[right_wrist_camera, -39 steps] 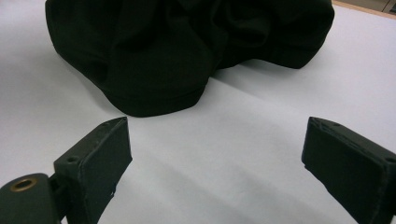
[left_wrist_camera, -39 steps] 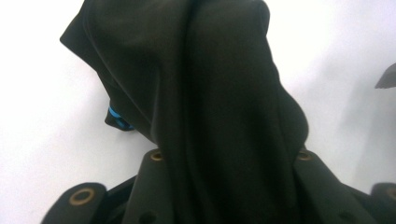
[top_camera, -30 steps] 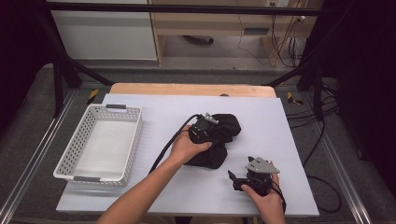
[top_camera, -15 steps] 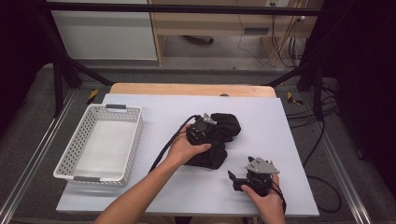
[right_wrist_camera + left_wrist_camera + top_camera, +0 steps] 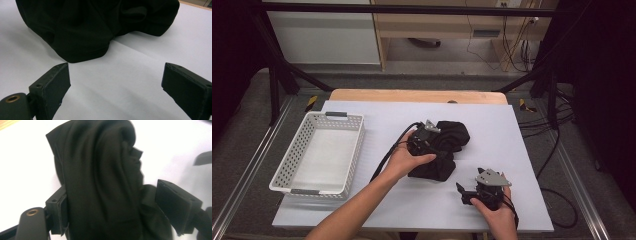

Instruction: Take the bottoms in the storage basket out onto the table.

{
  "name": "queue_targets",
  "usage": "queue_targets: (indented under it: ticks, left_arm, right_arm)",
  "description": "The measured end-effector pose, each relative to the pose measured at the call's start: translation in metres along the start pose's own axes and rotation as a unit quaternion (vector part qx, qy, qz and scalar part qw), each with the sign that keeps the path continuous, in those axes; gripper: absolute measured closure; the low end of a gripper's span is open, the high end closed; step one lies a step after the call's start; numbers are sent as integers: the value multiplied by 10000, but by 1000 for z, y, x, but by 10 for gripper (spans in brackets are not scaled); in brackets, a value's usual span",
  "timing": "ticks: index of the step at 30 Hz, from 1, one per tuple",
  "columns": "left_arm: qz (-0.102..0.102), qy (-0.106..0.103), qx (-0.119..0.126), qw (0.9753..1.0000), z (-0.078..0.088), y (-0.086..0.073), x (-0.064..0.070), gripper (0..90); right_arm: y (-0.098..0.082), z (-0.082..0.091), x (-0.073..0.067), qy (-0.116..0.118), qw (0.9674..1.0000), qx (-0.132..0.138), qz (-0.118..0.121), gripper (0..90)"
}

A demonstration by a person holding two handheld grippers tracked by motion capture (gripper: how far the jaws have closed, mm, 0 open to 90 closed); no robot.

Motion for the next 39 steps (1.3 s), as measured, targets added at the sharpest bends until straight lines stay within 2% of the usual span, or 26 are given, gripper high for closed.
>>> queue_targets:
  ticks: [5, 9, 13, 14, 19, 28, 30, 33, 39]
  left_arm:
    - [-94, -37, 113, 9999, 11, 3, 3, 178]
    - [-82, -41, 136, 9999, 15, 3, 1, 176]
    - [20, -53, 223, 9997, 21, 4, -3, 176]
    - [106, -82, 314, 9994, 25, 6, -5, 176]
    - [207, -121, 526, 9983, 33, 9, -9, 167]
    - [170, -76, 621, 9979, 39, 11, -12, 142]
    - [215, -84, 670, 9975, 39, 12, -11, 105]
    - [386, -61, 753, 9964, 39, 14, -13, 64]
    - [357, -84, 810, 9960, 39, 16, -11, 60]
  right_arm:
    - [1, 1, 2, -21, 10000, 36, -16, 87]
    - [0, 1, 3, -37, 10000, 27, -42, 86]
    - [1, 1, 1, -24, 10000, 18, -15, 86]
    - [0, 1, 1, -23, 10000, 15, 4, 86]
    - [0, 1, 1, -23, 10000, 18, -12, 86]
    - [1, 0, 1, -25, 10000, 27, 2, 86]
    - [1, 1, 1, -21, 10000, 10, -8, 86]
    - [1, 1, 0, -10, 10000, 13, 9, 86]
    - [1, 1, 0, -14, 10000, 16, 1, 82]
Point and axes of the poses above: each handheld gripper's, and its own axes: z roughly backward along the jaws, y roughly out of its top, x roughly to its right, the point moved 6 cm from there along -z, roughly forward along the jaws, and after that the axes turned 3 degrees about -y, right-handed, at the moved point
